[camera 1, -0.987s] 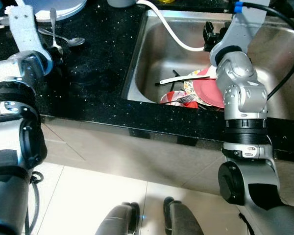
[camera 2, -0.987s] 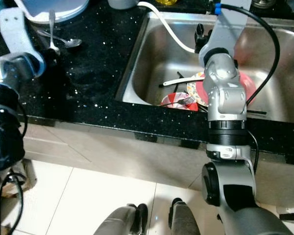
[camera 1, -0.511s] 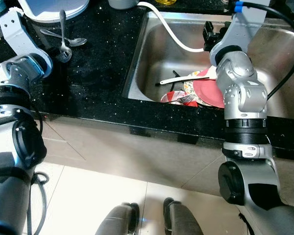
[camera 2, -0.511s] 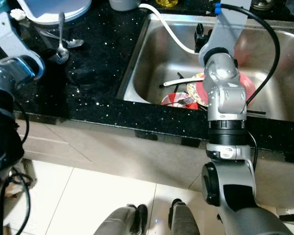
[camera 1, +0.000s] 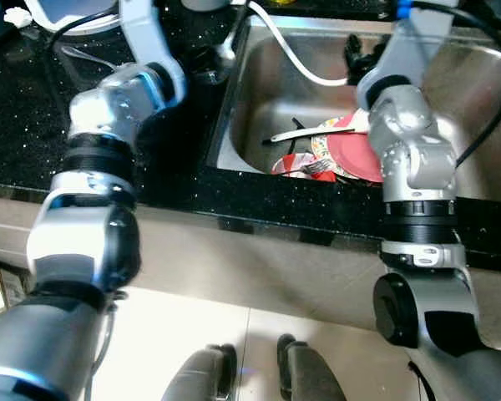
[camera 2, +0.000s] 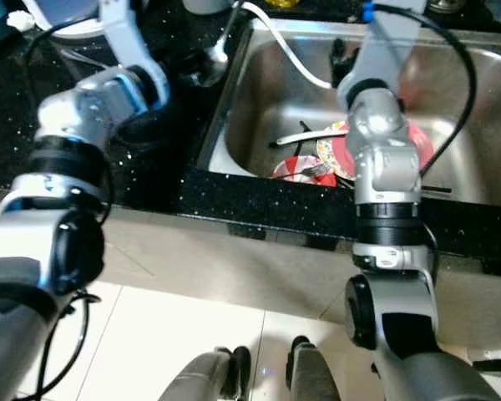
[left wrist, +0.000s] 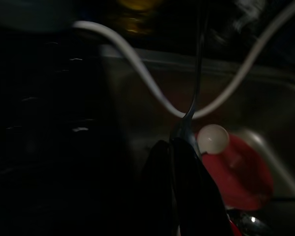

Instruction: Kitchen organization

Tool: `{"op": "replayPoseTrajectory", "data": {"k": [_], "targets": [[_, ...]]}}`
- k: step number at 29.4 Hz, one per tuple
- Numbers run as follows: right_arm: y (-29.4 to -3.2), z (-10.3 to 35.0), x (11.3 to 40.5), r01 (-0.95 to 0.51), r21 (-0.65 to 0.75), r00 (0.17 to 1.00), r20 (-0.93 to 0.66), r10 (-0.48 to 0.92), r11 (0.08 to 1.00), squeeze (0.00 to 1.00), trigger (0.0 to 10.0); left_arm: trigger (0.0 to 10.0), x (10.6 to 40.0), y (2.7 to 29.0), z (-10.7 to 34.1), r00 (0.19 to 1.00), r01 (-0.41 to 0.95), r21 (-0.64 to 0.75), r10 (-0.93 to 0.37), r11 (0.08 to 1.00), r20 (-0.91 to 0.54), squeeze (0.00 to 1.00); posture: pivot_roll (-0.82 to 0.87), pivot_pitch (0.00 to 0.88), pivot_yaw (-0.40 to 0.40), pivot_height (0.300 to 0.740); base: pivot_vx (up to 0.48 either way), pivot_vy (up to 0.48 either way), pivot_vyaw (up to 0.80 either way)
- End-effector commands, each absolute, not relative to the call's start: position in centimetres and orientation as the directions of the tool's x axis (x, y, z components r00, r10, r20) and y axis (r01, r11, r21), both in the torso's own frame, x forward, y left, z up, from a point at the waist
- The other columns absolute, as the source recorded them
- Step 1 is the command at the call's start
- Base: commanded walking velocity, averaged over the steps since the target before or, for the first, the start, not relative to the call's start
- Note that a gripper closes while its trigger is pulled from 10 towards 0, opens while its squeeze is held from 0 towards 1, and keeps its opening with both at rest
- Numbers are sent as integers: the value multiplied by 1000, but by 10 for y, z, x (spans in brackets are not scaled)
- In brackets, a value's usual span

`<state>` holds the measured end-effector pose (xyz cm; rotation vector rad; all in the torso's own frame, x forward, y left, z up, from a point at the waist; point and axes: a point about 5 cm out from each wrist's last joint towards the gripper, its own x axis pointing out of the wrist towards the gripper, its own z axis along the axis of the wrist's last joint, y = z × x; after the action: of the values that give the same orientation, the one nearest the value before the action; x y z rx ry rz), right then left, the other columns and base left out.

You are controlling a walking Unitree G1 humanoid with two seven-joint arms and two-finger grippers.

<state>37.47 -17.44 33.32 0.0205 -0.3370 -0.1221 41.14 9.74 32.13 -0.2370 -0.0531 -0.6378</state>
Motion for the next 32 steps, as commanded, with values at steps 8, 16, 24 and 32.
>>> {"op": "replayPoseTrajectory", "data": {"k": [8, 16, 24, 32], "targets": [[-201, 352, 365, 304, 24, 856, 432, -284, 952, 0, 10000, 10000, 392, 32, 313, 643, 766, -90, -755, 637, 127, 1000, -17, 208, 83, 740, 0, 0, 0], [-203, 355, 364, 319, 16, 842, 454, -291, 948, 0, 10000, 10000, 381, 59, 345, 625, 736, 54, -709, 675, 326, 0, -8, 184, 74, 740, 0, 0, 0], [-193, 352, 369, 274, 22, 854, 454, -254, 961, 0, 10000, 10000, 418, 171, 322, 996, -8, 72, 2, 997, 92, 0, 28, 165, 51, 740, 0, 0, 0], [-187, 352, 373, 245, 28, 862, 451, -231, 969, 0, 10000, 10000, 421, 176, 300, 998, 33, -163, -42, 986, -55, 0, 23, 156, 43, 740, 0, 0, 0]]}}
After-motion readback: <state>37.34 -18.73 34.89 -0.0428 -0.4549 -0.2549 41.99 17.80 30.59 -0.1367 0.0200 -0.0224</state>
